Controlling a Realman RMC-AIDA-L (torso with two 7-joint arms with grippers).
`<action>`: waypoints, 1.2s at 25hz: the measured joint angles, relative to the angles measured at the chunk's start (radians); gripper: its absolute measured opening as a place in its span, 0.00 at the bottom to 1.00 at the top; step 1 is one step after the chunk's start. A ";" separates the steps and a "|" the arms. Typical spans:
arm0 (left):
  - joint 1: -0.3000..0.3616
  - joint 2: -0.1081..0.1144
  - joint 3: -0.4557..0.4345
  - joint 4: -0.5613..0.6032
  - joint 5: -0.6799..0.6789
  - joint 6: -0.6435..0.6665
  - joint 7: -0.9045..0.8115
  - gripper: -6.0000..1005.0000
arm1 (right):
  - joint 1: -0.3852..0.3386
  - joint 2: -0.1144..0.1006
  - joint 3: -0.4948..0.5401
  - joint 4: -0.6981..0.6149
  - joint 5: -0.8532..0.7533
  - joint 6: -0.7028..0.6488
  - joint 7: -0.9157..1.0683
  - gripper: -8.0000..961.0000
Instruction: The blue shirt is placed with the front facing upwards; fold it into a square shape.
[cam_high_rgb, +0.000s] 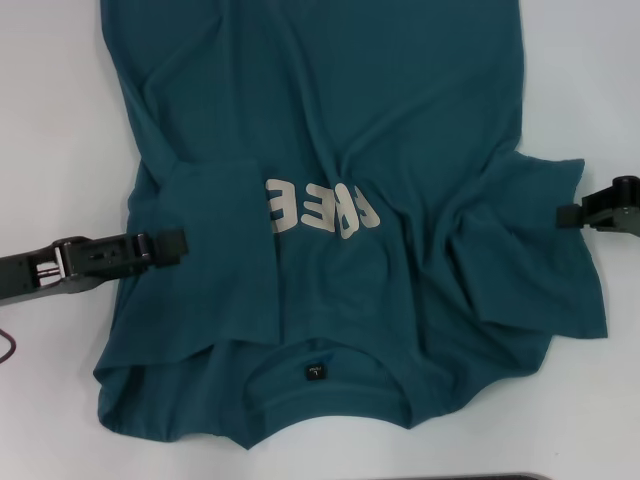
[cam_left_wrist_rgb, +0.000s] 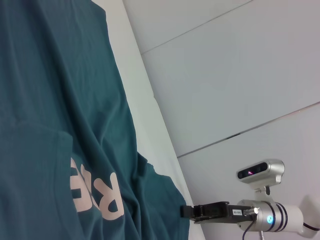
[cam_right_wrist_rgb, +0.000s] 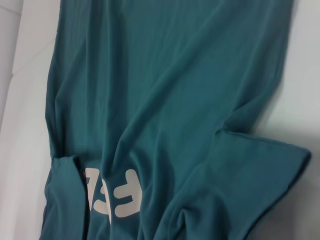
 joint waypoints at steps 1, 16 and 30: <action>0.000 0.000 0.000 0.000 0.000 0.000 0.000 0.59 | -0.003 0.000 0.001 -0.006 0.000 -0.004 0.001 0.03; 0.008 0.001 -0.024 -0.002 0.000 0.004 -0.004 0.59 | -0.038 -0.007 0.080 -0.140 0.012 -0.090 0.047 0.02; 0.019 0.003 -0.058 -0.004 0.000 0.009 -0.005 0.59 | -0.009 -0.006 0.152 -0.204 0.049 -0.143 0.065 0.03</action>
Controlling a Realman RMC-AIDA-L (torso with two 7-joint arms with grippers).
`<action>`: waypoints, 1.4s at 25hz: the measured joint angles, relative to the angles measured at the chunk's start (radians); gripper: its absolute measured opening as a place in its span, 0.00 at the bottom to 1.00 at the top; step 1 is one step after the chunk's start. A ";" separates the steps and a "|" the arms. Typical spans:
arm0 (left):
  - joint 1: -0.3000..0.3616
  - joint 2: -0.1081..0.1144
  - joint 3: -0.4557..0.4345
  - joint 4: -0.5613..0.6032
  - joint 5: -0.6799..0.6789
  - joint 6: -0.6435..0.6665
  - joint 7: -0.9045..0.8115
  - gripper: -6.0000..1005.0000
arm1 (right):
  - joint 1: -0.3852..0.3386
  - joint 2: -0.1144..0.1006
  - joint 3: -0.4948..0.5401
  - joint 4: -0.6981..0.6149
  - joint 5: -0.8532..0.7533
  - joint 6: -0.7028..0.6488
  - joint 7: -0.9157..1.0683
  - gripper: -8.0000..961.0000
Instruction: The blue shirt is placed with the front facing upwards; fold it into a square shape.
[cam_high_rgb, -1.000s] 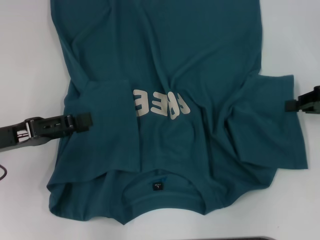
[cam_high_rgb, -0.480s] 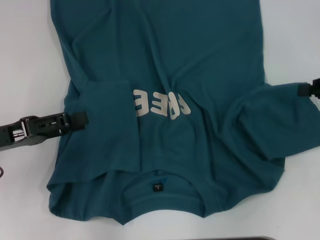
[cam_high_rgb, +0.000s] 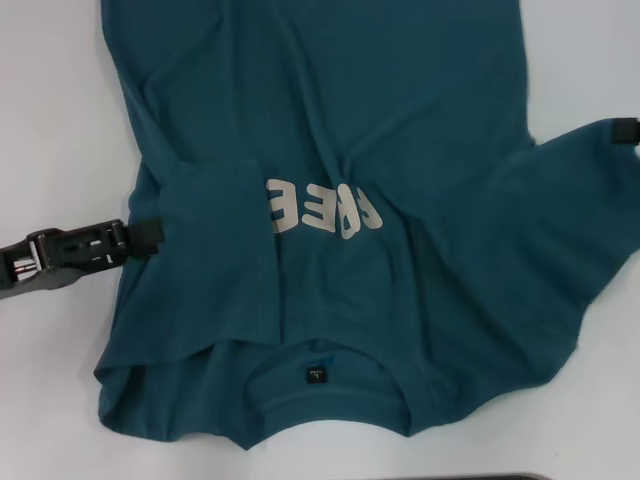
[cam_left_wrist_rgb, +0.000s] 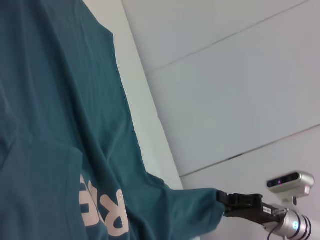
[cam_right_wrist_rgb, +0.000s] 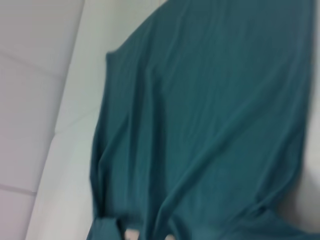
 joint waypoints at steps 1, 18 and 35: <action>0.001 0.000 -0.005 0.000 0.000 0.001 0.000 0.59 | -0.005 -0.001 0.009 -0.006 0.000 0.005 0.003 0.03; 0.004 0.000 -0.019 0.000 0.000 0.002 0.000 0.59 | 0.037 0.019 -0.050 -0.003 -0.003 -0.085 0.004 0.04; 0.009 0.008 -0.094 0.005 0.000 -0.006 0.000 0.59 | 0.182 0.056 -0.199 0.094 0.001 -0.020 0.030 0.05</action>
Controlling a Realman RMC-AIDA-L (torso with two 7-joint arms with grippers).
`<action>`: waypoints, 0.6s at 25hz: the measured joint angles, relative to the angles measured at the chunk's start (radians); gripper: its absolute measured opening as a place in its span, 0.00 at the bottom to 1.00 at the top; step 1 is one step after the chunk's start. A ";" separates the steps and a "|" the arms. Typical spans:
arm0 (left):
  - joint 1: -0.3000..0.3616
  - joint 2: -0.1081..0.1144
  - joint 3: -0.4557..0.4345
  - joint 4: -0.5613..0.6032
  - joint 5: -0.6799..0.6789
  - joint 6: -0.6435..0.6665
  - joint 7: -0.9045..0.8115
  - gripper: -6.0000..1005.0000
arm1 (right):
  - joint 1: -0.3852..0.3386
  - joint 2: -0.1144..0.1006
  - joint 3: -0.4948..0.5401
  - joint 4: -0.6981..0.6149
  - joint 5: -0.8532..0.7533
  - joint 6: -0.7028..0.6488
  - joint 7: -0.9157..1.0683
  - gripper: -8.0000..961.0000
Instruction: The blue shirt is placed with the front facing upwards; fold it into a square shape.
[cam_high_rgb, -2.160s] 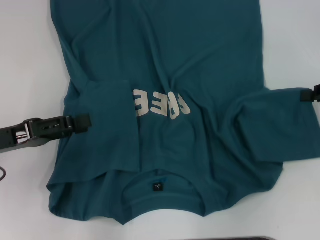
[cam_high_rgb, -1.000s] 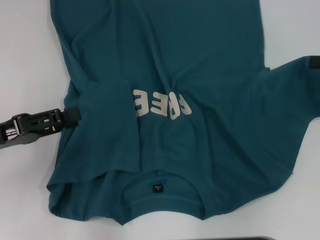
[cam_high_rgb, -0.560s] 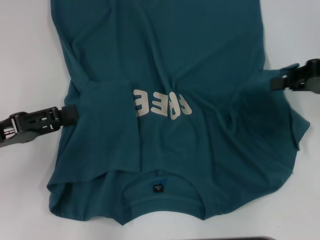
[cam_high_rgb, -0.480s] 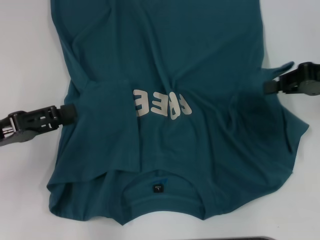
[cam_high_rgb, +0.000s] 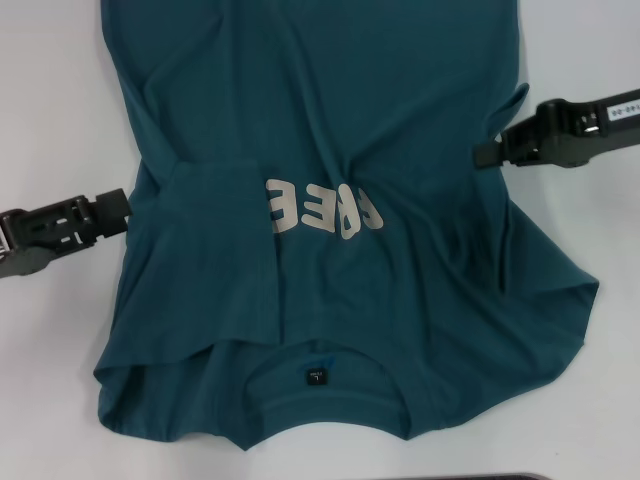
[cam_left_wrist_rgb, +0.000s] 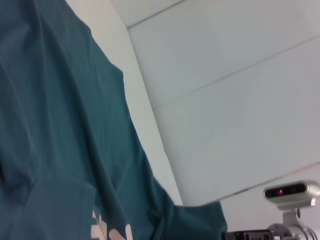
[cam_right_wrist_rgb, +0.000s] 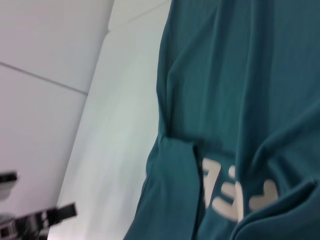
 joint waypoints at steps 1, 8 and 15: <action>0.001 0.000 -0.009 0.000 0.000 0.000 -0.002 0.59 | 0.001 0.002 0.000 0.007 0.002 0.015 0.002 0.05; 0.006 0.005 -0.054 0.000 0.000 -0.001 -0.008 0.59 | 0.007 0.005 0.000 0.082 0.025 0.140 0.014 0.05; 0.006 0.005 -0.056 0.000 0.000 -0.007 -0.009 0.59 | 0.026 0.015 0.000 0.099 0.028 0.218 0.025 0.06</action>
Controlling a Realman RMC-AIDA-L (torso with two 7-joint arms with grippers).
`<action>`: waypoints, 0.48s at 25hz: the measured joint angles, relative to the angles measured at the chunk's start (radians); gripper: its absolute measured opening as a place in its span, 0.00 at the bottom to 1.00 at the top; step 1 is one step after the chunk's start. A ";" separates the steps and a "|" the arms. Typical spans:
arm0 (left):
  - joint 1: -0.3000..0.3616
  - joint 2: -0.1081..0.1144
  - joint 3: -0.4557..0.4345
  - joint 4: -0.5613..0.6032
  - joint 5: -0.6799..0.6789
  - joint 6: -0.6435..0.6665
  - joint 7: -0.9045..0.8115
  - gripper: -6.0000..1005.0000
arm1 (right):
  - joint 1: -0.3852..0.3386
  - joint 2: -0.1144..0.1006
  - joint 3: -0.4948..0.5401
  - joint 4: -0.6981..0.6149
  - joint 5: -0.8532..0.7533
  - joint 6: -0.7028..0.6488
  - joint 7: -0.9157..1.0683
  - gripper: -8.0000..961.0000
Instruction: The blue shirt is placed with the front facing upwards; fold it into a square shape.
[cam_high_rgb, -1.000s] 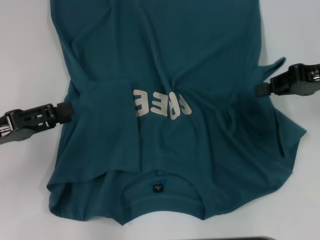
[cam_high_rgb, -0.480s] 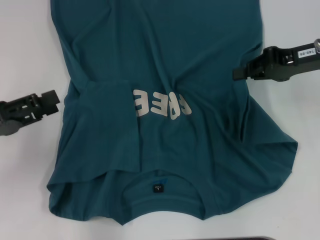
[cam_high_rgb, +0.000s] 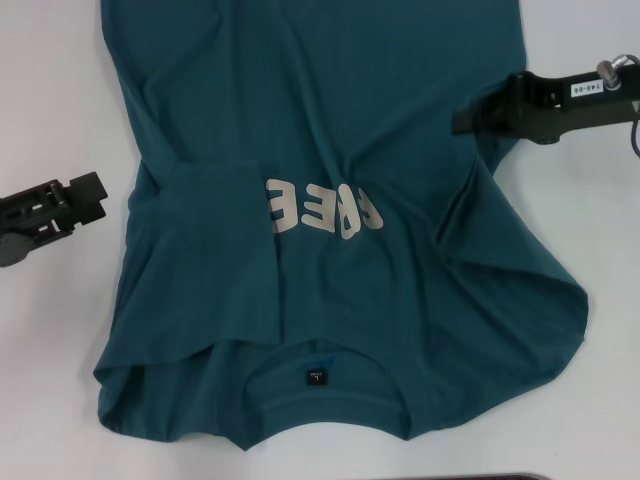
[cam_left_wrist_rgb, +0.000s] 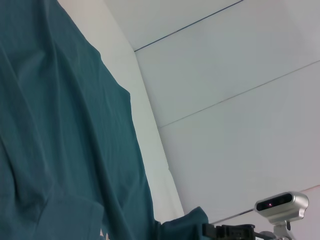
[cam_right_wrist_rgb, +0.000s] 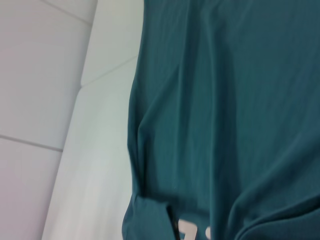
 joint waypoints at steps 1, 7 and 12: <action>0.000 0.000 0.000 0.000 0.000 -0.001 0.000 0.59 | 0.003 0.004 0.000 0.005 0.000 0.017 0.004 0.06; 0.001 -0.002 -0.004 0.000 0.000 -0.003 0.000 0.59 | 0.025 0.012 -0.024 0.049 -0.005 0.079 0.005 0.06; 0.003 -0.002 -0.013 0.000 0.000 -0.003 0.000 0.59 | 0.037 0.013 -0.052 0.053 -0.003 0.097 -0.006 0.06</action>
